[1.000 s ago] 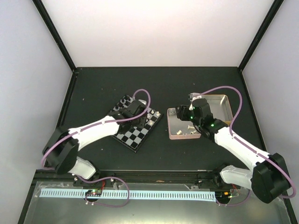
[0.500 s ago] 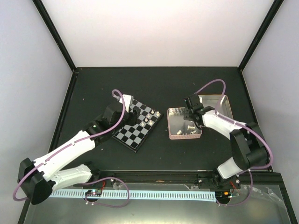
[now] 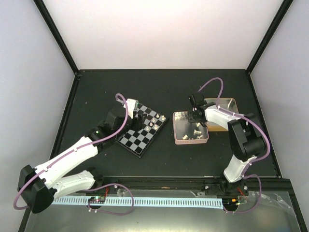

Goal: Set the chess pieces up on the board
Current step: Pick up the chess piece from the storage box.

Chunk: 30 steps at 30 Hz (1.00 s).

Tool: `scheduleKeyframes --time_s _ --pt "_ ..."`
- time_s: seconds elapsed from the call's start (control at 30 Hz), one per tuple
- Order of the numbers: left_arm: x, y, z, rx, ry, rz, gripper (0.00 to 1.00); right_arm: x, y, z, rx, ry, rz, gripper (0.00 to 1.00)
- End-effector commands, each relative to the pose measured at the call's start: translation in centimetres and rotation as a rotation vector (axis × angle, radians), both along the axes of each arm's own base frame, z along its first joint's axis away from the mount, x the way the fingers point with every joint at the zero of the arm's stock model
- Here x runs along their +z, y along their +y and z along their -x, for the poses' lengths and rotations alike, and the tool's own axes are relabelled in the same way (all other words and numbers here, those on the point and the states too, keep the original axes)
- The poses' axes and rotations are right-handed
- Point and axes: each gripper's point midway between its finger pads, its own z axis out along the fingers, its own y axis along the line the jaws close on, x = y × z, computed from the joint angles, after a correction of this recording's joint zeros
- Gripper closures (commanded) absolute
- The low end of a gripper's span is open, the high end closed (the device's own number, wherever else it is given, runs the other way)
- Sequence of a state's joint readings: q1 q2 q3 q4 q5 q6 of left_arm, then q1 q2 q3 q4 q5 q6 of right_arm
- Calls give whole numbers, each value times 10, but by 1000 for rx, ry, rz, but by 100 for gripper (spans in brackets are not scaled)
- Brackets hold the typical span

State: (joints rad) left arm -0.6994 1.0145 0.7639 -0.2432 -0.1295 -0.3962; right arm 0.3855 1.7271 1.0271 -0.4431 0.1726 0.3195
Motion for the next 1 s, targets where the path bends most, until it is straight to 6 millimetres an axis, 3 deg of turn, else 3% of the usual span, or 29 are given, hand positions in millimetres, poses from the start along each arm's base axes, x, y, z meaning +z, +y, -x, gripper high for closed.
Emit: scheduleKeyframes --time_s 0.0,0.23,0.43,0.57,0.8,0.97 --pt "11 -5 -4 -13 -24 42 42 -10 0 5 17 59 10 68" --pt "8 -7 -6 -14 -11 41 42 -23 -2 15 10 118 14 77" --pt "7 -8 -6 -16 -3 46 42 -29 -1 17 13 133 11 78" --pt "9 -8 -6 -14 -2 54 41 -23 5 14 19 102 -26 89" --pt "16 -10 -5 -27 4 102 39 34 34 6 131 -133 -222 90" --pt "27 -18 -3 -76 16 175 37 84 66 19 307 -289 -411 90"
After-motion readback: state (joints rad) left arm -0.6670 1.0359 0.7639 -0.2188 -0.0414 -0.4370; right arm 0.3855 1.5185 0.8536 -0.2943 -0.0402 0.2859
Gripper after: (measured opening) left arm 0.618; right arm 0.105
